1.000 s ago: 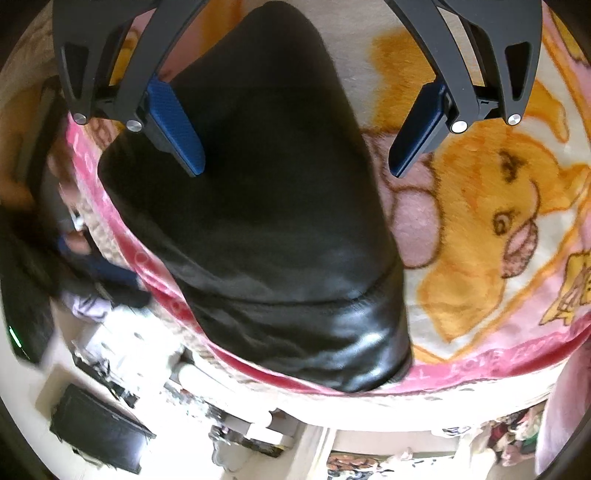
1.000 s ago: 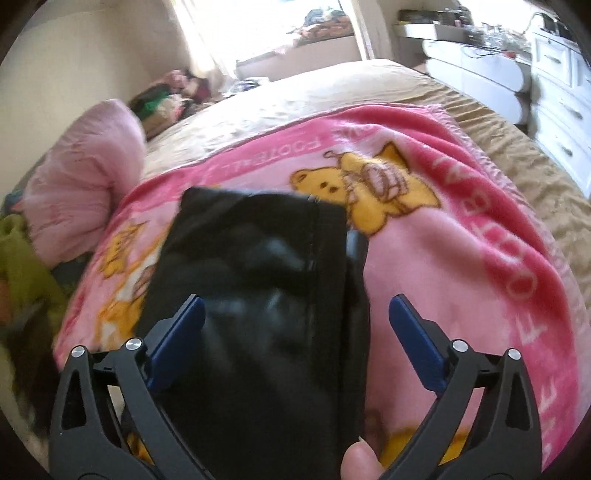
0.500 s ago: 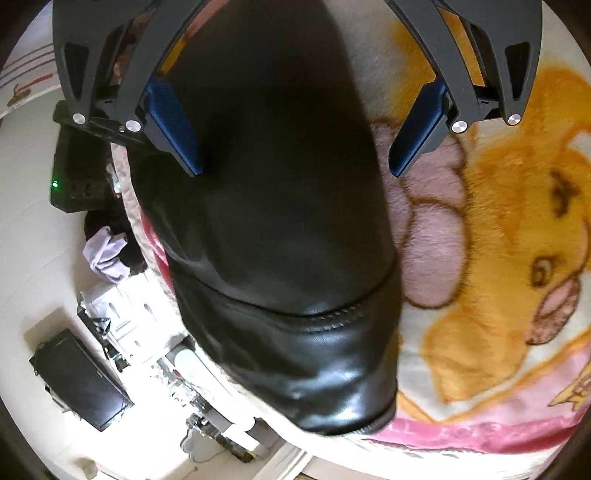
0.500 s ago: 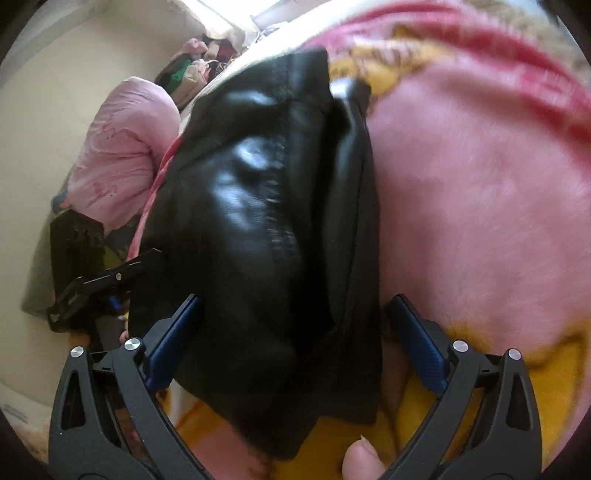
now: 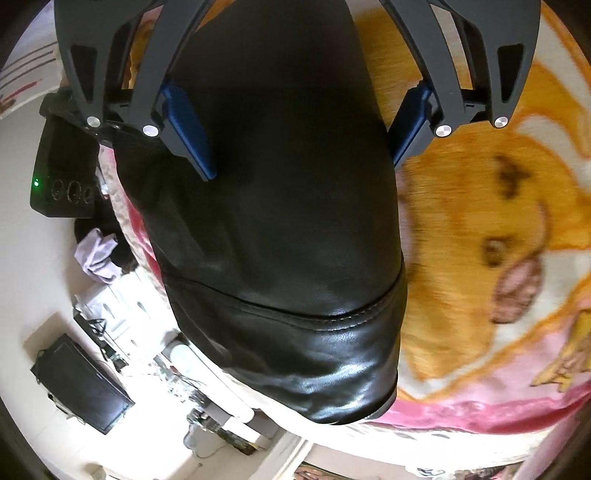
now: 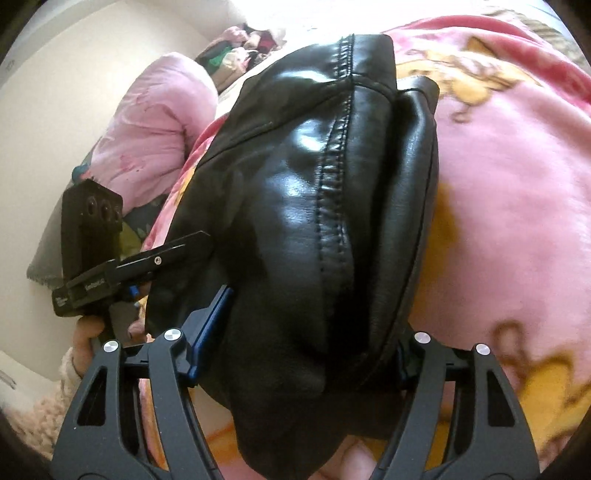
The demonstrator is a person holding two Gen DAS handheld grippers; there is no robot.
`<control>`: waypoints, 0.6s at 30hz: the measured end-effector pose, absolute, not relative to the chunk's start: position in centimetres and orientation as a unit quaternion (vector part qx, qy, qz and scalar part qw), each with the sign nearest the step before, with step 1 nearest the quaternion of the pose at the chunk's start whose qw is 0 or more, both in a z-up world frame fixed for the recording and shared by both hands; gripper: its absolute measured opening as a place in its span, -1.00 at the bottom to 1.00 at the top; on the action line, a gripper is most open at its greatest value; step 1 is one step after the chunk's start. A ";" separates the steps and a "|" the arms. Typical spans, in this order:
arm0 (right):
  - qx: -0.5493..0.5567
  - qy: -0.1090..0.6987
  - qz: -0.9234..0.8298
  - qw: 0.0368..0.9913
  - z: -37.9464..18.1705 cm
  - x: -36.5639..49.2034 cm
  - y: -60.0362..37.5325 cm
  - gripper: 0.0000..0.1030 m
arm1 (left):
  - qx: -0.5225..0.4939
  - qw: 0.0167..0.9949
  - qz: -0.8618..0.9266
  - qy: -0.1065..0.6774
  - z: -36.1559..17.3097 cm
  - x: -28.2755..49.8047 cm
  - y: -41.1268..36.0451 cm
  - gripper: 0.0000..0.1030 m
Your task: Fold large clothes
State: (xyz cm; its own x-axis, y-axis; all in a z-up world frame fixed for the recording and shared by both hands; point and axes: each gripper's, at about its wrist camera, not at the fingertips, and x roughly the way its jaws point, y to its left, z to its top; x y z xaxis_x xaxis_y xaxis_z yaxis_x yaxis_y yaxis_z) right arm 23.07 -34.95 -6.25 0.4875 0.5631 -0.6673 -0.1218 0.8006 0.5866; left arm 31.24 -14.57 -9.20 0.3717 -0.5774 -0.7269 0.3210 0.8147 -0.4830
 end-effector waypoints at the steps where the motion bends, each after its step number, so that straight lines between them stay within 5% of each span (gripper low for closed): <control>1: 0.235 0.461 0.212 0.829 -6.2 23.4 -34.0 0.23 | -0.129 0.821 -0.266 0.488 -9.1 31.1 -13.7 0.67; 10: 0.207 0.453 0.199 0.844 -5.7 24.5 -30.0 0.28 | -0.139 0.825 -0.254 0.485 -9.3 31.2 -9.5 0.67; 18: 0.215 0.442 0.154 0.857 -5.8 23.1 -30.9 0.58 | -0.116 0.830 -0.251 0.484 -8.6 30.8 -10.6 0.73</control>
State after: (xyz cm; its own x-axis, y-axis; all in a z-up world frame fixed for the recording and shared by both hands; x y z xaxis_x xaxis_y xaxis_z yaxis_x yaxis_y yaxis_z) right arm 23.11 -30.94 -5.75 0.5611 0.4534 -0.6925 -0.0738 0.8607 0.5038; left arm 30.81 -10.56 -8.57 0.4050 -0.5297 -0.7453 0.3041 0.8467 -0.4366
